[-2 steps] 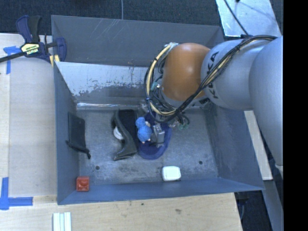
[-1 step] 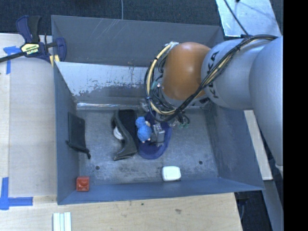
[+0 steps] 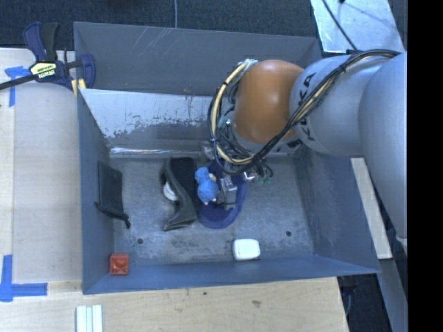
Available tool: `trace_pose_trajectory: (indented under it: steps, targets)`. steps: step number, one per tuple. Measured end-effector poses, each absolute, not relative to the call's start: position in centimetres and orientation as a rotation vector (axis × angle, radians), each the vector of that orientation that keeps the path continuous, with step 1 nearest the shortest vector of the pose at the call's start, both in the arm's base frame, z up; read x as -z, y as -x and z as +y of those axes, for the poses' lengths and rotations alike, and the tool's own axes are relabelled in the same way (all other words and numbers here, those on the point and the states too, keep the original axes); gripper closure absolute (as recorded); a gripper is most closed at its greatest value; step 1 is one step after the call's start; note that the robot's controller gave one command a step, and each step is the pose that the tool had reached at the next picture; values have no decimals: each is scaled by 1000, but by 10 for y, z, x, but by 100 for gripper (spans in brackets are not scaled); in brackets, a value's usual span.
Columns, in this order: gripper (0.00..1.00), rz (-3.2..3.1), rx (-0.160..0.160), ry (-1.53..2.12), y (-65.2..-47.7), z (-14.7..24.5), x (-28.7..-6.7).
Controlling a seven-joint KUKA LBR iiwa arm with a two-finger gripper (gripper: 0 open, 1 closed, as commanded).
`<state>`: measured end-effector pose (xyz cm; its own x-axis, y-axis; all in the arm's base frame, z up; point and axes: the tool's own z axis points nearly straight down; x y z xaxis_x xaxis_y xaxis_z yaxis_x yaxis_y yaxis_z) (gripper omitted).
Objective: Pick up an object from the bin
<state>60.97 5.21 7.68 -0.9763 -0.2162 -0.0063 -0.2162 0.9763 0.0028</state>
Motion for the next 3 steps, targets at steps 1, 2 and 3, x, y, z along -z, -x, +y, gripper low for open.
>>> trace_pose_trajectory:
  steps: [1, 2, 3]
  targets:
    - [100, 3108, -2, 338, -613, 51, -80]
    - [100, 3115, 0, 335, -615, 51, -110]
    - [100, 3116, 0, 331, -617, 50, -149]
